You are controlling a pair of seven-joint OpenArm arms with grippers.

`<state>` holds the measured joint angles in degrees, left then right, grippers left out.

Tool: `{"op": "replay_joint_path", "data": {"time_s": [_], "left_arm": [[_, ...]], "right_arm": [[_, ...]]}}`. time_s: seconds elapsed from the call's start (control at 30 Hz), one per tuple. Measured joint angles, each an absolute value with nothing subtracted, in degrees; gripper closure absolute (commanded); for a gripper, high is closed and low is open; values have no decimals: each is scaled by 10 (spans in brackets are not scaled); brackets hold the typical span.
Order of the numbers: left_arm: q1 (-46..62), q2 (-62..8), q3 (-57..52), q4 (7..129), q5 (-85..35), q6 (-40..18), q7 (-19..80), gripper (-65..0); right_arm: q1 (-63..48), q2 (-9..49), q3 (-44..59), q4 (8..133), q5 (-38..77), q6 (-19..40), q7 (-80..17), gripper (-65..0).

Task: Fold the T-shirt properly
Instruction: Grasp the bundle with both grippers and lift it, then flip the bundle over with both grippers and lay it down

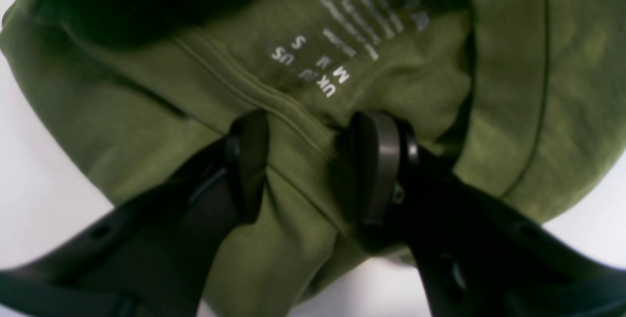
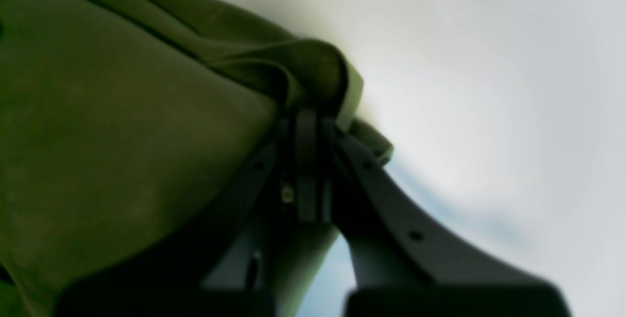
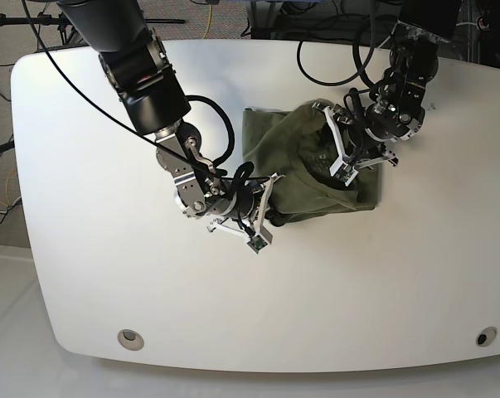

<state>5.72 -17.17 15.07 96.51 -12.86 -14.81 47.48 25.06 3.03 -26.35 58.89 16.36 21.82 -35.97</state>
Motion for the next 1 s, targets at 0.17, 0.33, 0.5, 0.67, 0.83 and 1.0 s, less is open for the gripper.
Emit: {"op": "replay_joint_path", "data": {"time_s": [0.17,0.33,0.5,0.67,0.83,1.0], "left_arm": [[57,-183,152,965,-130,-150,471,-256],[57,-193,152,964,-128,-150,454,-256],[58,-210,153,961,-126,-149,434,-256],[45,-215,154,952,-116,-150,435,-256],[13,-215,154,915,-105,-150,427,-256],[-22,-215,154,877,-103,-150,423,-256]], "right_arm": [[241,33,-263,590,168,218,-346,0],[224,48,-264,614,177,220,-345,0],[185,67,-262,667,181,219,-344,0],[147,80,-262,718,180,217,-352,0],[114,81,-262,758,176,213,-371,0],[78,84,-262,796,171,210,-373,0]]}}
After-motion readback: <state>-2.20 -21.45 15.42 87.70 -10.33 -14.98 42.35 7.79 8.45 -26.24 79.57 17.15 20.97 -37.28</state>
